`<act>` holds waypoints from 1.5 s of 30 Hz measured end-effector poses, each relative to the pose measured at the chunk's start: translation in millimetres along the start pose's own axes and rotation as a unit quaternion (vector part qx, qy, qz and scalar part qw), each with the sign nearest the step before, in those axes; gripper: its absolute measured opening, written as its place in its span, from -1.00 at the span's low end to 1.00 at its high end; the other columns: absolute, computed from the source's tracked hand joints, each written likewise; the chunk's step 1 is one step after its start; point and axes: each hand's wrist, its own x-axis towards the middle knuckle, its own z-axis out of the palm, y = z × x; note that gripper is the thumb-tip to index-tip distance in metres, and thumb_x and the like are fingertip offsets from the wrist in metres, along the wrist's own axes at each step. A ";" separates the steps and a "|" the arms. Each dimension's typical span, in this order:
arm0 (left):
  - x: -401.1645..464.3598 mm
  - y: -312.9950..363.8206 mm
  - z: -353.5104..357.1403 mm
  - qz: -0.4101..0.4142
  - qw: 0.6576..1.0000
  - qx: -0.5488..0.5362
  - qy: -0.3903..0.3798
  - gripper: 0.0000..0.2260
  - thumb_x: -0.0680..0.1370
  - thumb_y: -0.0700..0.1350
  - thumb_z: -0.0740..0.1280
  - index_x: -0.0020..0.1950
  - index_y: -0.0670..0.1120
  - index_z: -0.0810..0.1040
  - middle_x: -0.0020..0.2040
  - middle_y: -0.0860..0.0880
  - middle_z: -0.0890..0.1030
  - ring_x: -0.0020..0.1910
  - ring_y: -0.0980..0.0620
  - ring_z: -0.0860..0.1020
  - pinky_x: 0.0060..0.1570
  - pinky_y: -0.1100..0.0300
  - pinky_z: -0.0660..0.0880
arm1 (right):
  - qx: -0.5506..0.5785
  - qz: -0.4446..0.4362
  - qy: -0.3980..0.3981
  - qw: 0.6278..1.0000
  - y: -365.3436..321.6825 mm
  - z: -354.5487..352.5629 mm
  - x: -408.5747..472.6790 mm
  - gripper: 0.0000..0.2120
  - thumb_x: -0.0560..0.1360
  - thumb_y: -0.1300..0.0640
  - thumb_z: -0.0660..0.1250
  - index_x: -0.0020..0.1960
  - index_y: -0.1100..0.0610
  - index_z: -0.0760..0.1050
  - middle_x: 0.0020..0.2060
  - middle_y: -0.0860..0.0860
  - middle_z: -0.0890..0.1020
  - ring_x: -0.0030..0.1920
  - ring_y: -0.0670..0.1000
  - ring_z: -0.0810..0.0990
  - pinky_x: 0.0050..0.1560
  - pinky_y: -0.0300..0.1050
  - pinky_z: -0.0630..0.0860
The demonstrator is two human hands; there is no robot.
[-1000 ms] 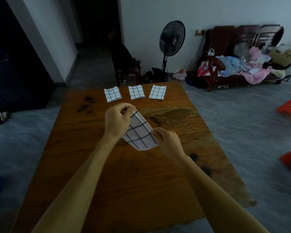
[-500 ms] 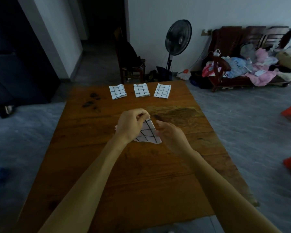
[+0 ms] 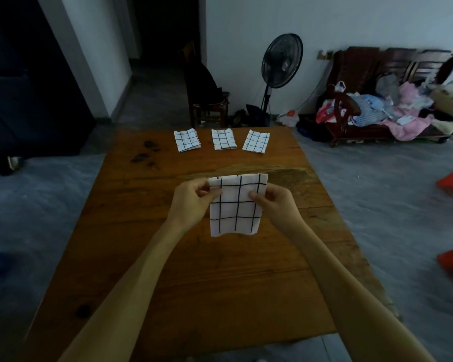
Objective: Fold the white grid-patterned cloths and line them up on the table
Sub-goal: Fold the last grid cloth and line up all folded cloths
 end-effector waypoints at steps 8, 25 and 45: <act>-4.2 -4.4 3.4 0.000 0.997 -0.075 0.019 -0.82 0.53 -0.06 0.35 0.12 -0.02 0.58 0.00 0.12 0.61 -0.01 0.22 0.58 -0.07 0.35 0.51 | 0.098 0.016 0.057 0.993 -15.5 4.8 -5.2 -0.87 0.54 0.10 0.36 -0.02 0.14 0.63 -0.15 -0.01 0.71 -0.13 -0.07 0.69 -0.20 -0.25 0.59; -17.5 -13.1 10.8 -0.050 0.986 -0.156 0.012 -0.89 0.54 -0.13 0.35 0.05 0.01 0.58 -0.07 0.16 0.62 -0.09 0.28 0.61 -0.13 0.37 0.55 | 0.091 0.060 0.080 0.991 -12.6 8.5 -10.9 -0.89 0.54 0.08 0.36 -0.02 0.08 0.64 -0.14 -0.01 0.72 -0.12 -0.05 0.70 -0.12 -0.10 0.65; 3.4 -2.7 1.9 0.009 0.994 0.060 -0.091 -0.37 0.44 0.22 0.36 0.46 0.12 0.25 0.40 0.04 0.41 0.44 -0.05 0.27 0.45 -0.15 0.08 | -0.181 -0.036 -0.068 0.980 0.2 21.8 -9.6 -0.75 0.57 0.10 0.34 -0.28 0.06 0.61 -0.54 0.02 0.44 -0.53 -0.06 0.28 -0.47 -0.18 0.17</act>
